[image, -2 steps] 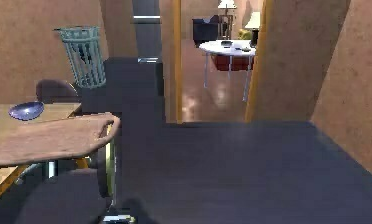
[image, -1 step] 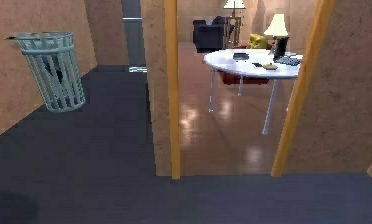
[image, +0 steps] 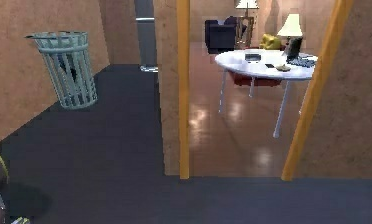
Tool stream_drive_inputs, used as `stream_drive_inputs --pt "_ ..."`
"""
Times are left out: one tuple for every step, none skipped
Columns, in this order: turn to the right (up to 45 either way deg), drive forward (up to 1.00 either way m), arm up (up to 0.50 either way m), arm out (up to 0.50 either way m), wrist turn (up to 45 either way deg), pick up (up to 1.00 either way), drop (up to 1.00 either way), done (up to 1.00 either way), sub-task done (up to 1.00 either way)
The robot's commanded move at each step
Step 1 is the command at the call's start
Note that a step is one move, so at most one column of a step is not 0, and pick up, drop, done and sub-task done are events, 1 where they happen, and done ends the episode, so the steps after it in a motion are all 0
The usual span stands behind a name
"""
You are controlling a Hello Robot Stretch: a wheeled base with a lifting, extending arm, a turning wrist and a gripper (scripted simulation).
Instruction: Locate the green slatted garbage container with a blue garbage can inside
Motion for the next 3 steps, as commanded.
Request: stream_drive_inputs --pt "0.0 0.15 0.0 0.0 0.0 0.0 0.0 0.0 0.0" --pt "-24.0 0.0 0.0 0.0 0.0 0.0 0.0 0.0 0.0" --pt "0.0 1.0 0.0 0.0 0.0 0.0 0.0 0.0 0.0"
